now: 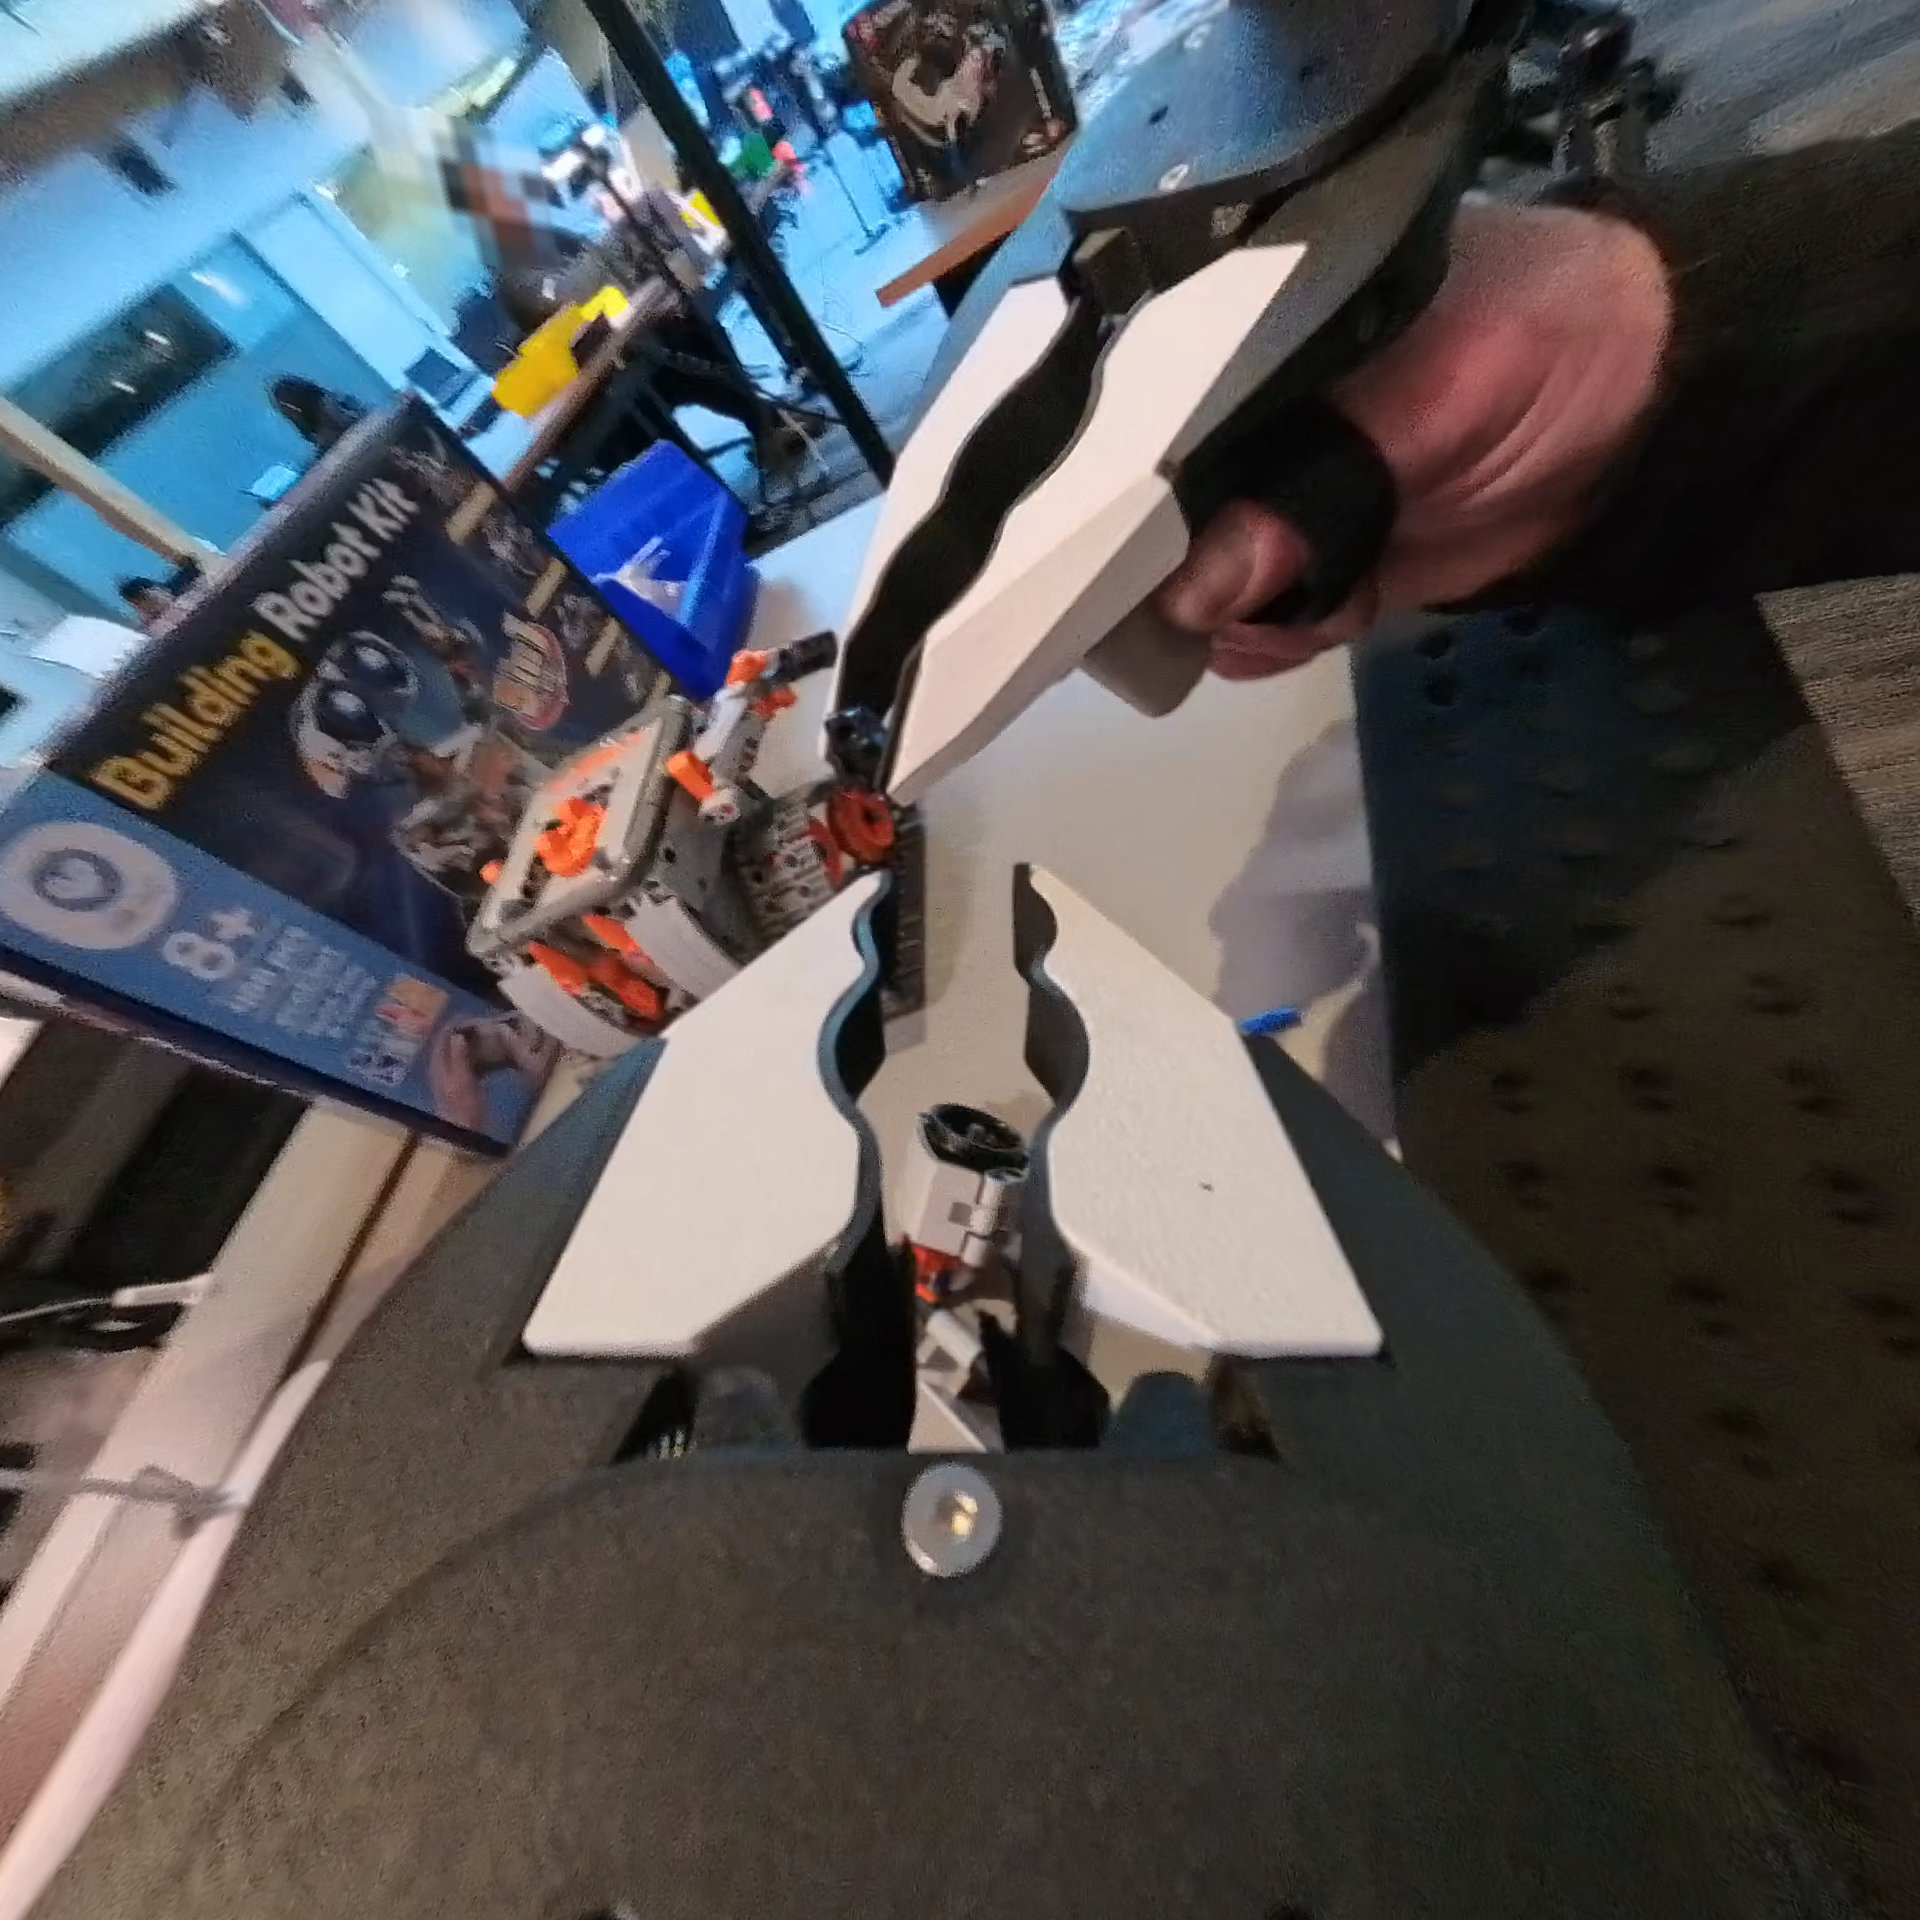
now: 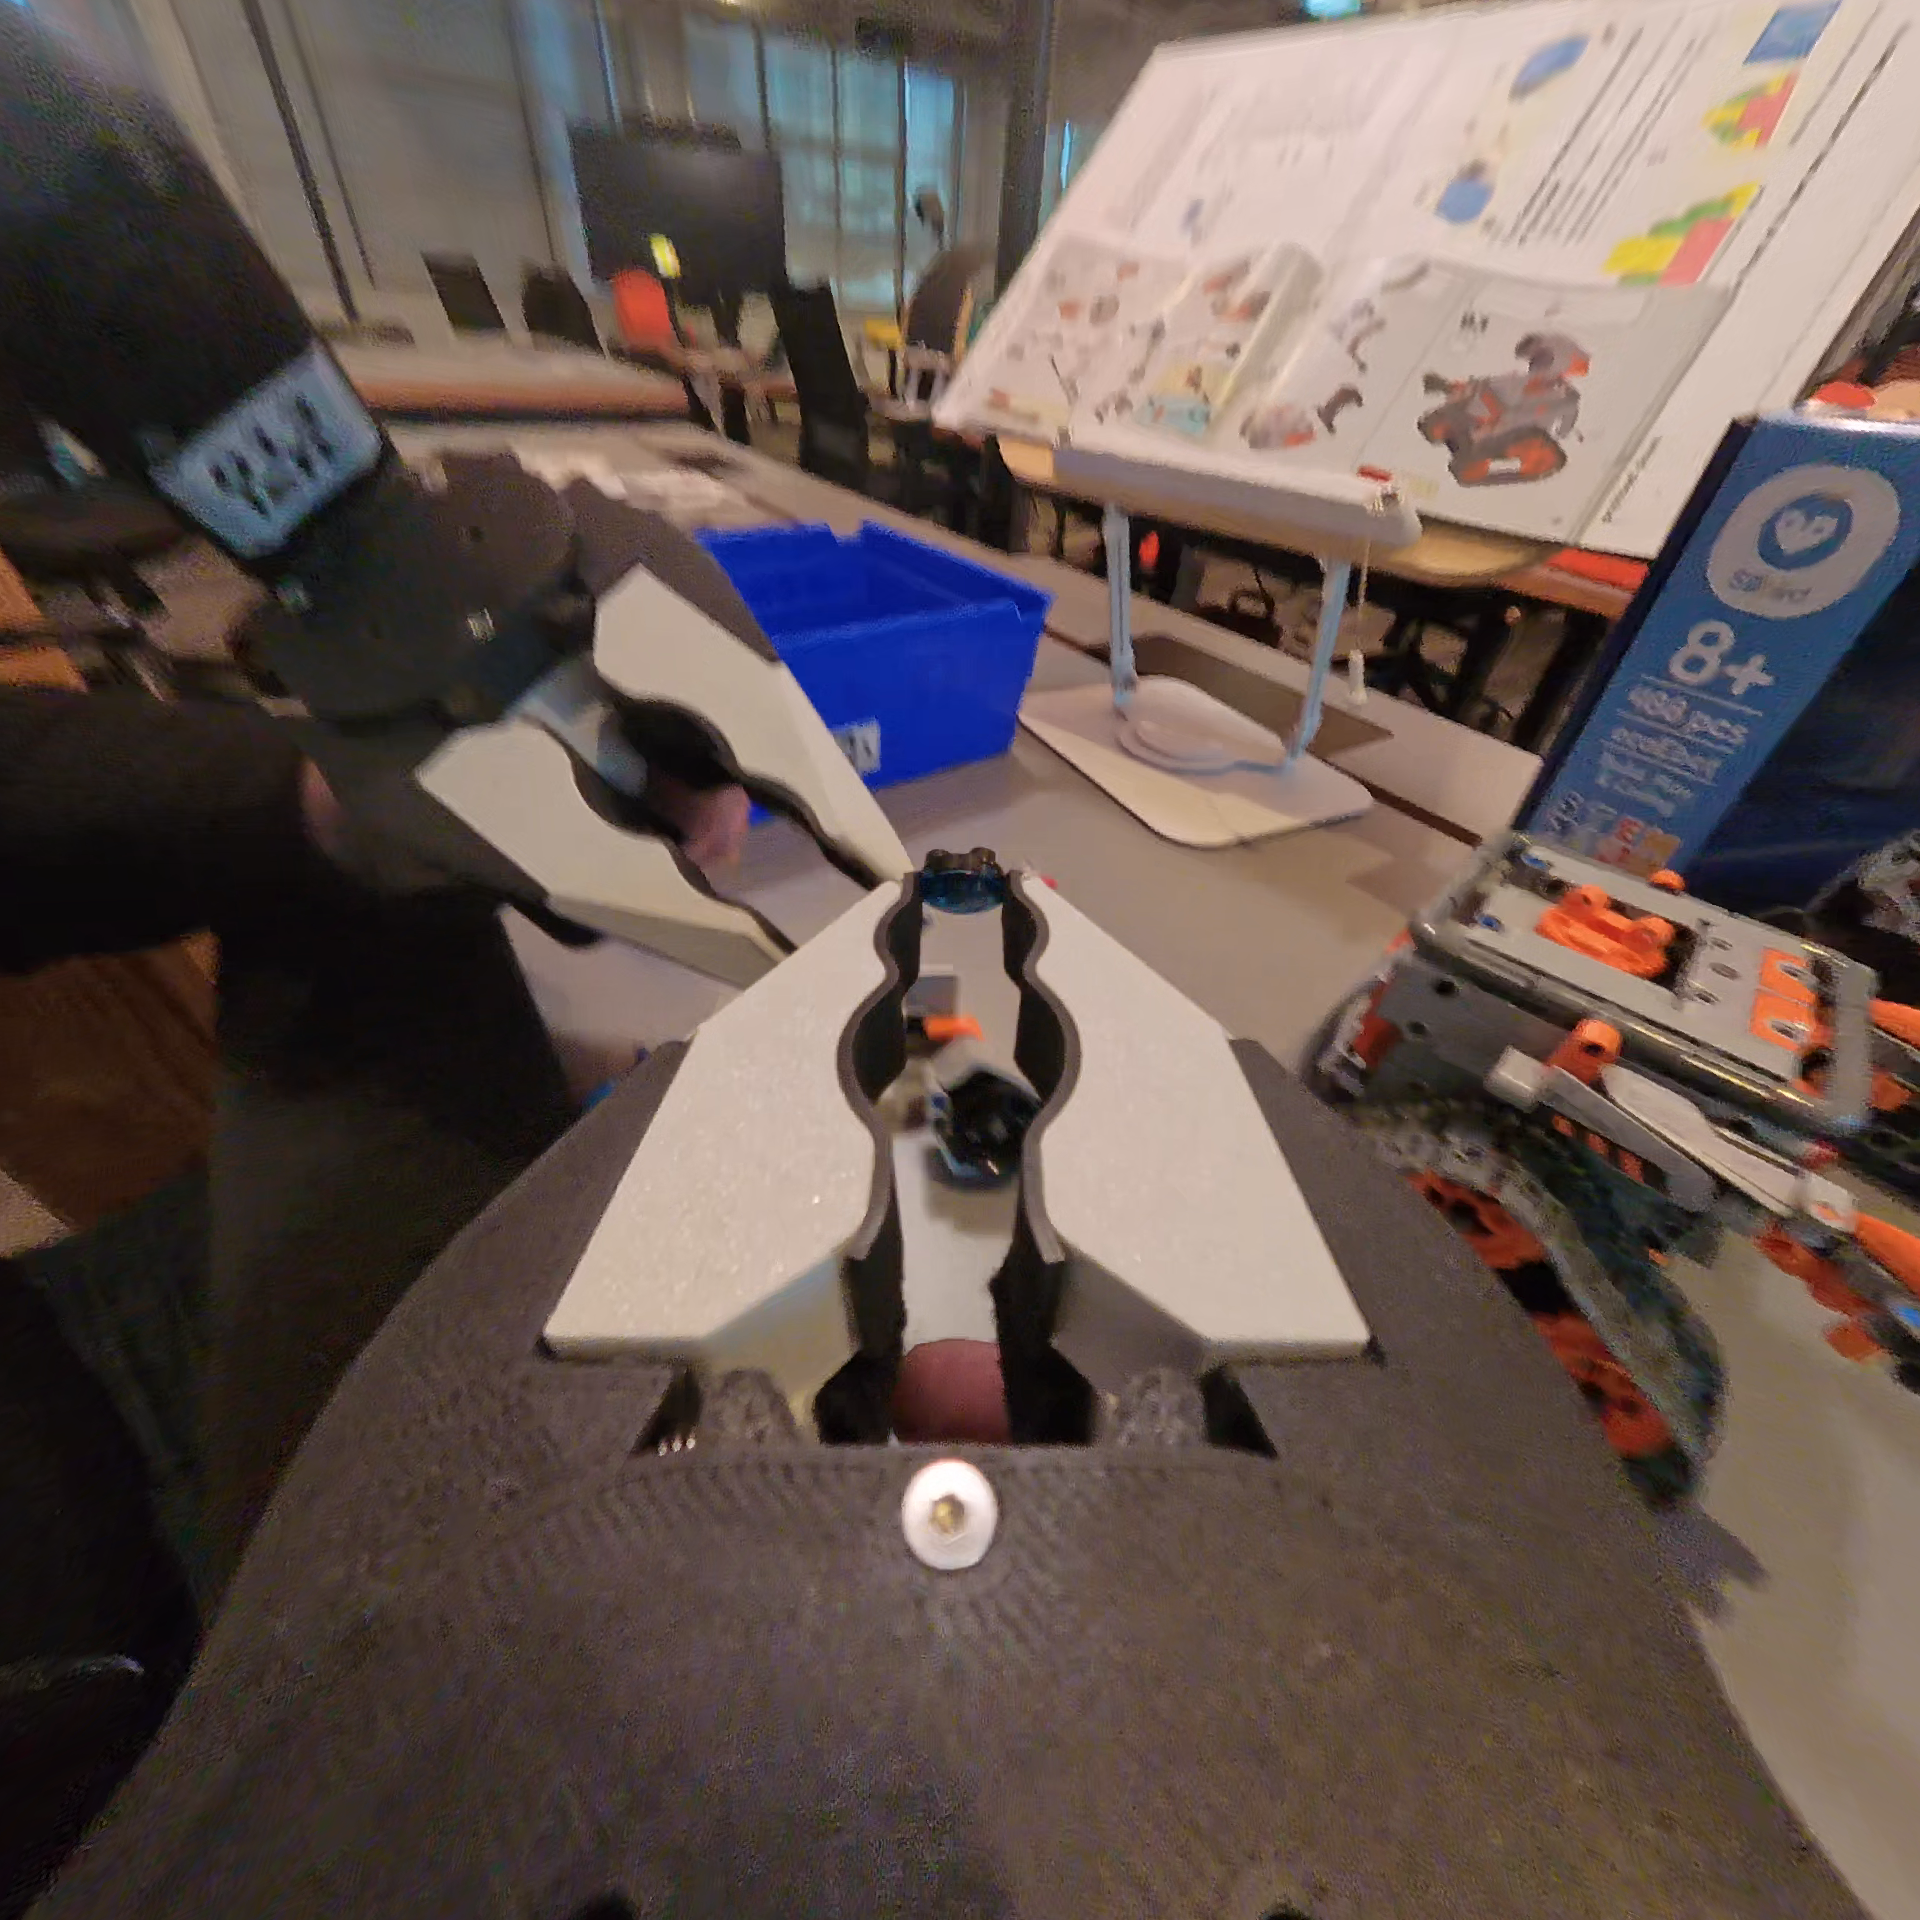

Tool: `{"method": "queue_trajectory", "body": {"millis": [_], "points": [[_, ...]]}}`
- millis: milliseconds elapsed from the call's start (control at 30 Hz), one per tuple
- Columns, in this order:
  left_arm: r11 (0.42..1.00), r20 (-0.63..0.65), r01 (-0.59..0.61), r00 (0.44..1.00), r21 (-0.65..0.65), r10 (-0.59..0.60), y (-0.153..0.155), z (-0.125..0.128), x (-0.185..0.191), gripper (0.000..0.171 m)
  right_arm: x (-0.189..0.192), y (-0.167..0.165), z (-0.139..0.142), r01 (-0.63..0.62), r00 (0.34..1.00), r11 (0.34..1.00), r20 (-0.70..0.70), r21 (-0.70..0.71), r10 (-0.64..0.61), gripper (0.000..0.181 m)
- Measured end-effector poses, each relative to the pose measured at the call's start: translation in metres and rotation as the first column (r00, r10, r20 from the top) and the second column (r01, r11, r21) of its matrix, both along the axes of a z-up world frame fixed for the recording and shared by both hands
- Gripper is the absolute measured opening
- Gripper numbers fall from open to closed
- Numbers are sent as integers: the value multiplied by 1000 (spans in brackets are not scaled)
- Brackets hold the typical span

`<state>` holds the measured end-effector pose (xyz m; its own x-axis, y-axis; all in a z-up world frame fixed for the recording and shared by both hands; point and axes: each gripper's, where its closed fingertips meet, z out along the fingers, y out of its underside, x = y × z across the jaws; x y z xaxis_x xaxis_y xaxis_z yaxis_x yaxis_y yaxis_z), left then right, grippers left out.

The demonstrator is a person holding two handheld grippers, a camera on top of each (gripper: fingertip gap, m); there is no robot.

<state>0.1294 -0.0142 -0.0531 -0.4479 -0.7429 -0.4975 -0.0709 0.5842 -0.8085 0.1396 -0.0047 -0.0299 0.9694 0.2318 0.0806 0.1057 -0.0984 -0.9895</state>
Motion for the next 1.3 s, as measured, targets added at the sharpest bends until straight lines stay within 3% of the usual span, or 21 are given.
{"method": "queue_trajectory", "body": {"millis": [100, 233, 400, 533, 667, 900, 1100, 1300], "points": [[981, -97, 45, 993, -186, -64, 0, -1, -2, 22, 11, 0, -13, 64, 987, 996, 149, -61, -54, 13], [885, -153, 52, 979, -462, -137, 2, 7, 1, 23, 5, 4, -22, 145, 894, 988, 435, -62, -104, 13], [815, -209, 28, 961, -579, -182, 2, 3, 3, 17, -2, 11, -29, 223, 715, 974, 684, -27, -145, 13], [780, -223, 8, 957, -626, -188, 8, 0, 4, 6, -5, 15, -28, 252, 640, 968, 751, -6, -161, 13], [740, -208, 17, 955, -673, -211, 9, 7, 2, 5, -7, 16, -22, 246, 639, 969, 748, 23, -180, 13], [633, -155, 75, 941, -771, -300, 7, 20, -4, 4, -14, 12, -9, 168, 730, 982, 659, 81, -180, 14], [542, -121, 106, 923, -834, -367, 5, 27, -8, 4, -17, 9, -1, 151, 694, 974, 684, 167, -225, 15], [517, -124, 116, 905, -848, -406, 2, 26, -9, 4, -21, 6, -1, 95, 696, 983, 696, 156, -178, 14]]}}
